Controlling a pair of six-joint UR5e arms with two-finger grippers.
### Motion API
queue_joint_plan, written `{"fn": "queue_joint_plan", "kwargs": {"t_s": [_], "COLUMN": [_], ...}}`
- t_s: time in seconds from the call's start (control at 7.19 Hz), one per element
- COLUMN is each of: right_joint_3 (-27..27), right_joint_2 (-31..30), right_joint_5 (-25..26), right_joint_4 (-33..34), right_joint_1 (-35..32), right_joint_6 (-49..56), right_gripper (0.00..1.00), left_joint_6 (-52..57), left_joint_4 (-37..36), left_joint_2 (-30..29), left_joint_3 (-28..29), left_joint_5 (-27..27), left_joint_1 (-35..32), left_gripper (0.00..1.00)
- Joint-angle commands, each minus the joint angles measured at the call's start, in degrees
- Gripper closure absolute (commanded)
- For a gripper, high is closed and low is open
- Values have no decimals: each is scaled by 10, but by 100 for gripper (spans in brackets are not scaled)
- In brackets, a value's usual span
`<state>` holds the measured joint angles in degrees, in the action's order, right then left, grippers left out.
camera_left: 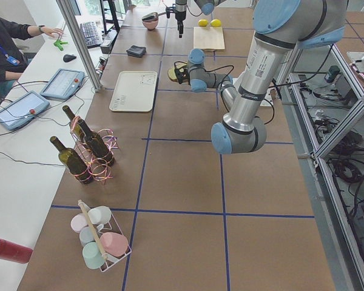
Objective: Make sandwich and place on tray
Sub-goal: 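Slide the plate with the left gripper onto the white tray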
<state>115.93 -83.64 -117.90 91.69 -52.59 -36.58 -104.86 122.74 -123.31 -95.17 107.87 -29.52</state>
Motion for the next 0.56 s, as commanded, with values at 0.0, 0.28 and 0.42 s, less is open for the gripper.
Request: {"fn": "queue_joint_plan", "kwargs": {"t_s": [0.0,0.28,0.42], "right_joint_3": [1,-1,-3], "right_joint_2": [-21,-21,-21], "right_joint_5": [-12,-23,-22], "right_joint_4": [0,0,0], "right_joint_1": [-30,-36,-36], "right_joint_6": [47,48,48], "right_gripper": [0,0,0], "left_joint_6": [0,0,-1], "left_joint_4": [0,5,8], "left_joint_2": [-94,-123,-140], "left_joint_3": [133,192,237], "left_joint_5": [-1,-3,-5], "left_joint_1": [-54,-90,-101], "left_gripper": [100,100,100]}}
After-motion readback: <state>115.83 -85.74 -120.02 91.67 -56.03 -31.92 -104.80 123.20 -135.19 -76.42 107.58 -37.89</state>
